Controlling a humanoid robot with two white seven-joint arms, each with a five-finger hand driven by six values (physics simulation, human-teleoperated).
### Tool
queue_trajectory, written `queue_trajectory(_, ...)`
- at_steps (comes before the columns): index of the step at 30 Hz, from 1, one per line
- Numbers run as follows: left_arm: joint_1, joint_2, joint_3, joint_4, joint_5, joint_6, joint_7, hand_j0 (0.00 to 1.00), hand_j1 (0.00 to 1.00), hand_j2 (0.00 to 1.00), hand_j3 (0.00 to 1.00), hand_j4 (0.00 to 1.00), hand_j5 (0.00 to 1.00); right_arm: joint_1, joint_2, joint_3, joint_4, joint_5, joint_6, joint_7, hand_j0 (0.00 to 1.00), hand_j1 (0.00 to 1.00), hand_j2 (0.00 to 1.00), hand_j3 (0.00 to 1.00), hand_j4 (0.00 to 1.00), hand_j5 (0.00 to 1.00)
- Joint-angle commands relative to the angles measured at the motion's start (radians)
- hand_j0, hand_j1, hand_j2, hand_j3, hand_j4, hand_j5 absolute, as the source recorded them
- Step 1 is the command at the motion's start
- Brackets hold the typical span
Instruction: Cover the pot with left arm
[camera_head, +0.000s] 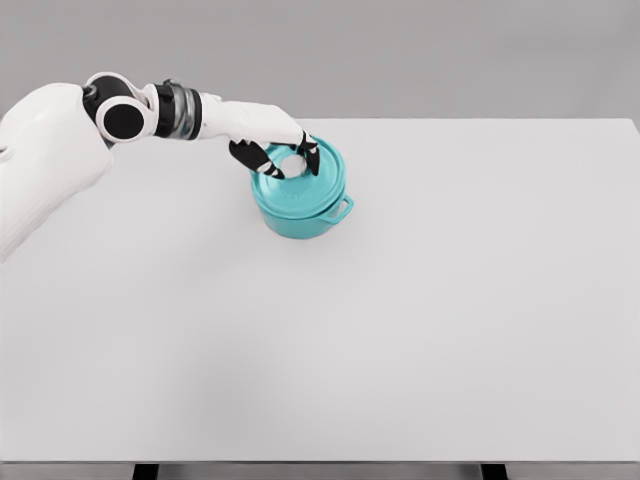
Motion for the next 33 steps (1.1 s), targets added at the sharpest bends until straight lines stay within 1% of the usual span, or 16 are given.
queue_trajectory(1, 0.0, 0.0, 0.002, 0.0, 0.006, 0.003, 0.0, 0.68, 0.68, 0.68, 0.68, 0.68, 0.68, 0.0, 0.0, 0.0, 0.0, 0.001, 0.0, 0.0, 1.0, 1.0, 1.0, 1.0, 1.0, 1.0)
queue_trajectory(9, 0.006, -0.006, 0.017, 0.009, 0.006, 0.003, 0.0, 0.66, 0.66, 0.66, 0.66, 0.66, 0.66, 0.0, 0.0, 0.0, -0.001, 0.001, 0.0, 0.0, 1.0, 1.0, 1.0, 1.0, 1.0, 1.0)
queue_trajectory(11, 0.006, -0.006, 0.019, 0.009, 0.006, 0.003, 0.0, 0.76, 0.76, 0.76, 0.76, 0.76, 0.76, 0.002, 0.0, 0.0, -0.001, 0.001, 0.0, 0.0, 1.0, 1.0, 1.0, 1.0, 1.0, 1.0)
queue_trajectory(12, 0.005, -0.006, 0.019, 0.009, 0.006, 0.003, 0.0, 0.79, 0.79, 0.79, 0.79, 0.79, 0.79, 0.0, 0.0, 0.0, 0.0, 0.001, 0.0, 0.0, 1.0, 1.0, 1.0, 1.0, 1.0, 1.0)
queue_trajectory(16, 0.005, 0.0, 0.02, 0.009, 0.013, 0.003, 0.0, 0.83, 0.83, 0.83, 0.83, 0.83, 0.83, 0.0, 0.0, 0.0, -0.001, 0.001, 0.0, 0.0, 1.0, 1.0, 1.0, 1.0, 1.0, 1.0)
queue_trajectory(17, 0.005, 0.005, 0.02, 0.006, 0.036, 0.003, 0.0, 0.87, 0.87, 0.87, 0.87, 0.87, 0.87, 0.0, 0.0, 0.0, 0.0, 0.001, 0.0, 0.0, 1.0, 1.0, 1.0, 1.0, 1.0, 1.0)
queue_trajectory(19, 0.003, 0.009, 0.022, 0.001, 0.064, 0.003, 0.0, 1.0, 1.0, 1.0, 1.0, 1.0, 1.0, 0.0, 0.0, 0.0, 0.0, 0.001, 0.0, 0.0, 1.0, 1.0, 1.0, 1.0, 1.0, 1.0)
queue_trajectory(20, 0.002, 0.012, 0.02, 0.0, 0.09, 0.003, 0.0, 1.0, 1.0, 1.0, 1.0, 1.0, 1.0, 0.0, 0.0, 0.0, -0.001, 0.001, 0.0, 0.0, 1.0, 1.0, 1.0, 1.0, 1.0, 1.0)
queue_trajectory(22, -0.011, 0.083, 0.004, -0.041, 0.205, 0.003, 0.0, 1.0, 1.0, 1.0, 1.0, 1.0, 1.0, 0.0, 0.0, 0.0, -0.001, 0.001, 0.0, 0.0, 1.0, 1.0, 1.0, 1.0, 1.0, 1.0)
queue_trajectory(24, -0.011, 0.183, 0.005, -0.103, 0.282, 0.003, 0.0, 1.0, 1.0, 1.0, 1.0, 1.0, 1.0, 0.0, 0.0, 0.0, 0.0, 0.001, 0.0, 0.0, 1.0, 1.0, 1.0, 1.0, 1.0, 1.0)
queue_trajectory(25, 0.0, 0.245, 0.002, -0.167, 0.313, 0.003, 0.0, 1.0, 1.0, 1.0, 1.0, 1.0, 1.0, 0.002, 0.0, 0.0, 0.0, 0.001, 0.0, 0.0, 1.0, 1.0, 1.0, 1.0, 1.0, 1.0)
queue_trajectory(27, 0.055, 0.37, 0.004, -0.299, 0.379, 0.003, 0.0, 1.0, 1.0, 1.0, 1.0, 1.0, 1.0, 0.0, 0.0, 0.0, 0.0, 0.001, 0.0, 0.0, 1.0, 1.0, 1.0, 1.0, 1.0, 1.0)
queue_trajectory(28, 0.075, 0.41, 0.011, -0.324, 0.385, 0.003, 0.0, 1.0, 1.0, 1.0, 1.0, 1.0, 1.0, 0.0, 0.0, 0.0, -0.001, 0.001, 0.001, 0.0, 1.0, 1.0, 1.0, 1.0, 1.0, 1.0)
queue_trajectory(29, 0.103, 0.42, 0.02, -0.325, 0.385, 0.003, 0.0, 1.0, 1.0, 1.0, 1.0, 1.0, 1.0, 0.0, 0.0, 0.0, 0.0, 0.001, 0.0, 0.0, 1.0, 1.0, 1.0, 1.0, 1.0, 1.0)
queue_trajectory(32, 0.121, 0.473, 0.02, -0.345, 0.397, 0.003, 0.0, 1.0, 1.0, 1.0, 1.0, 1.0, 1.0, 0.0, 0.0, 0.0, 0.0, 0.001, 0.0, 0.0, 1.0, 1.0, 1.0, 1.0, 1.0, 1.0)
queue_trajectory(33, 0.149, 0.5, 0.05, -0.345, 0.397, 0.003, 0.0, 1.0, 1.0, 1.0, 1.0, 1.0, 1.0, 0.0, 0.0, 0.0, 0.0, 0.001, 0.0, 0.0, 1.0, 1.0, 1.0, 1.0, 1.0, 1.0)
